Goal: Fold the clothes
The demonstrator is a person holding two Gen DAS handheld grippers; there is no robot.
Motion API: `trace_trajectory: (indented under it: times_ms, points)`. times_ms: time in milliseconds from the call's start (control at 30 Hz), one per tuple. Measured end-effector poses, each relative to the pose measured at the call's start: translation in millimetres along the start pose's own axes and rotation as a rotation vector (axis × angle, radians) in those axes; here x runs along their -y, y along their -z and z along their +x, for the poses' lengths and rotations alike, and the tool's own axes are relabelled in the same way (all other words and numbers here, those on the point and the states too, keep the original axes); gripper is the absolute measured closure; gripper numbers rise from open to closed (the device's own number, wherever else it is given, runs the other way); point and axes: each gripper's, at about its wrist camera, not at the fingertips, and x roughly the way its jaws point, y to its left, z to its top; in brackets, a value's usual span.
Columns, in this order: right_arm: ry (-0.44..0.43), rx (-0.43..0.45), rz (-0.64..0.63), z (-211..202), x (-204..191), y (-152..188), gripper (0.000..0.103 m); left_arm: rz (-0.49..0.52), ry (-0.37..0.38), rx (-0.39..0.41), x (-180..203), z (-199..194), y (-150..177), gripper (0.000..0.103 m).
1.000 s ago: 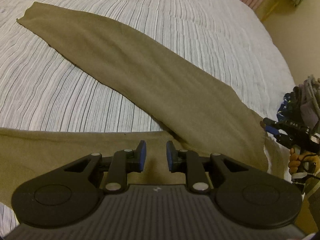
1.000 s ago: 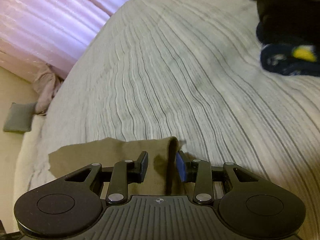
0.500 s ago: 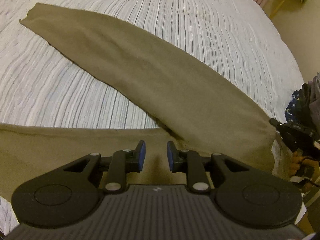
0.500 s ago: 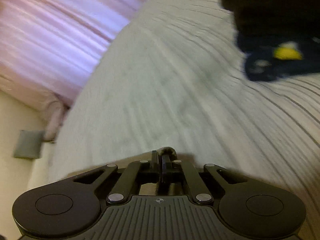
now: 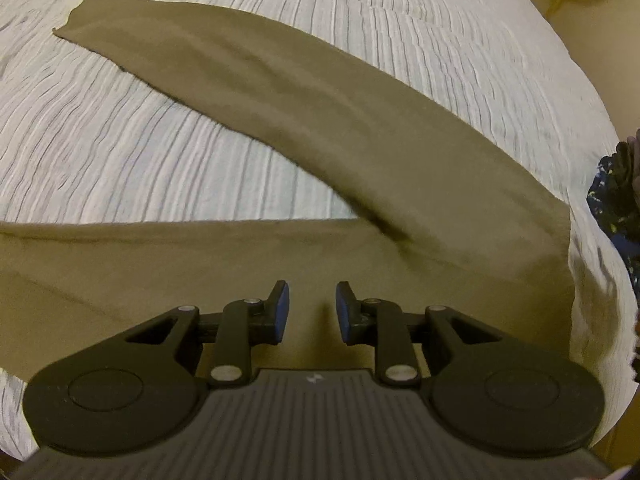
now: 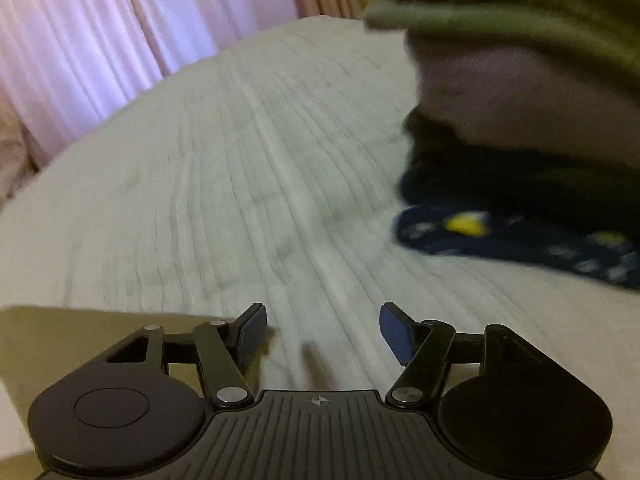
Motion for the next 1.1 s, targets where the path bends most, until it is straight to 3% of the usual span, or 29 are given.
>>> trace_trajectory:
  times_ms: [67,167,267,333,400,500,567,667,767,933,1067,1100]
  points:
    - [-0.07,0.016,-0.04,-18.3,-6.9,1.2,0.036,0.002,0.007,-0.001,-8.2,0.7,5.4,0.083]
    - [-0.19,-0.014,-0.214,-36.3,-60.5,23.1,0.036,-0.006,0.016,0.01,-23.5,0.7,15.1,0.083]
    - [-0.272,-0.094,-0.356,-46.5,-104.7,60.7,0.037,-0.011,0.024,0.031,-44.3,-1.6,24.2,0.083]
    - [-0.275,-0.162,-0.377,-49.9,-115.8,89.0,0.039,-0.001,0.018,0.056,-67.1,-5.6,30.8,0.083]
    - [-0.185,-0.213,-0.384,-52.1,-116.1,114.3,0.039,0.019,-0.016,0.081,-99.9,-7.1,38.8,0.083]
    - [0.05,-0.272,-0.416,-54.8,-106.2,139.6,0.039,0.054,-0.121,0.095,-160.2,-5.6,49.3,0.083]
    - [0.183,-0.295,-0.373,-61.6,-95.1,147.9,0.039,0.025,-0.181,0.106,-215.0,-7.5,49.8,0.085]
    - [0.241,-0.255,-0.299,-90.8,-99.6,153.5,0.039,-0.046,-0.231,0.116,-281.4,-19.1,36.2,0.092]
    - [0.274,-0.21,-0.297,-115.1,-123.8,161.9,0.039,-0.01,-0.199,0.152,-309.0,-40.3,22.3,0.091]
    - [0.053,-0.213,-0.368,-115.3,-207.7,194.0,0.039,0.014,-0.102,0.165,-319.0,-60.4,16.5,0.086]
    - [-0.132,-0.22,-0.53,-84.7,-286.7,204.6,0.04,0.037,-0.022,0.137,-316.0,-64.0,18.2,0.086]
    - [-0.173,-0.219,-0.568,-75.7,-305.0,205.1,0.045,0.064,0.004,0.128,-310.8,-62.3,18.3,0.086]
